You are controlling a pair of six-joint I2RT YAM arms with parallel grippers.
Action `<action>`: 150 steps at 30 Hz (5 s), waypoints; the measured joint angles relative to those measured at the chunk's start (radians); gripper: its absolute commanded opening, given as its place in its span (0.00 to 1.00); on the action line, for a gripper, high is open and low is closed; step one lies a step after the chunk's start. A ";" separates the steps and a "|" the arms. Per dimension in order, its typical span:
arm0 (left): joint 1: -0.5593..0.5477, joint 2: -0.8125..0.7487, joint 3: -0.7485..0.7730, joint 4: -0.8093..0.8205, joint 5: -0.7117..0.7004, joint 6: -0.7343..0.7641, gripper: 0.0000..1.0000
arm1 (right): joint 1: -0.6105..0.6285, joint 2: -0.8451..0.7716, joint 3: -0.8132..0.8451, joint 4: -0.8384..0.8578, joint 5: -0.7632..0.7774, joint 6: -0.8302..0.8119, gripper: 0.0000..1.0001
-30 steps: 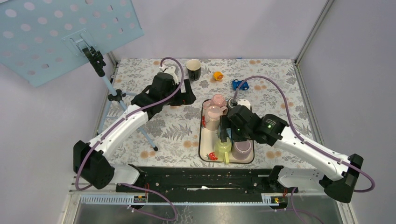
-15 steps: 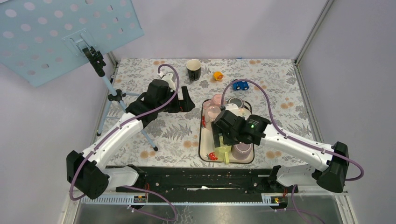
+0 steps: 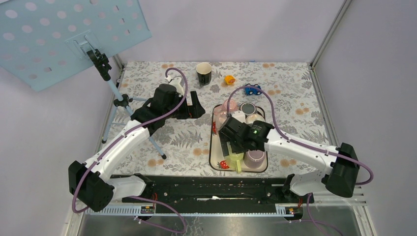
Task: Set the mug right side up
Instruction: Turn over the cup on the tray.
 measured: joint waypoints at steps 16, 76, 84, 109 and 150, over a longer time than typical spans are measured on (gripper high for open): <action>0.000 0.000 0.000 0.000 0.000 0.000 0.99 | 0.000 0.068 -0.064 0.068 -0.021 -0.009 1.00; 0.000 -0.037 -0.079 0.016 0.023 -0.060 0.99 | 0.001 0.221 -0.023 0.060 0.012 0.175 0.99; 0.000 -0.041 -0.098 0.023 0.027 -0.060 0.99 | 0.001 0.222 -0.023 0.059 0.012 0.181 0.91; 0.000 -0.063 -0.129 0.039 0.056 -0.078 0.99 | 0.002 0.222 -0.040 0.092 -0.003 0.108 0.98; 0.013 -0.232 -0.196 -0.029 0.157 -0.184 0.99 | -0.010 0.096 0.195 0.050 -0.051 0.148 0.13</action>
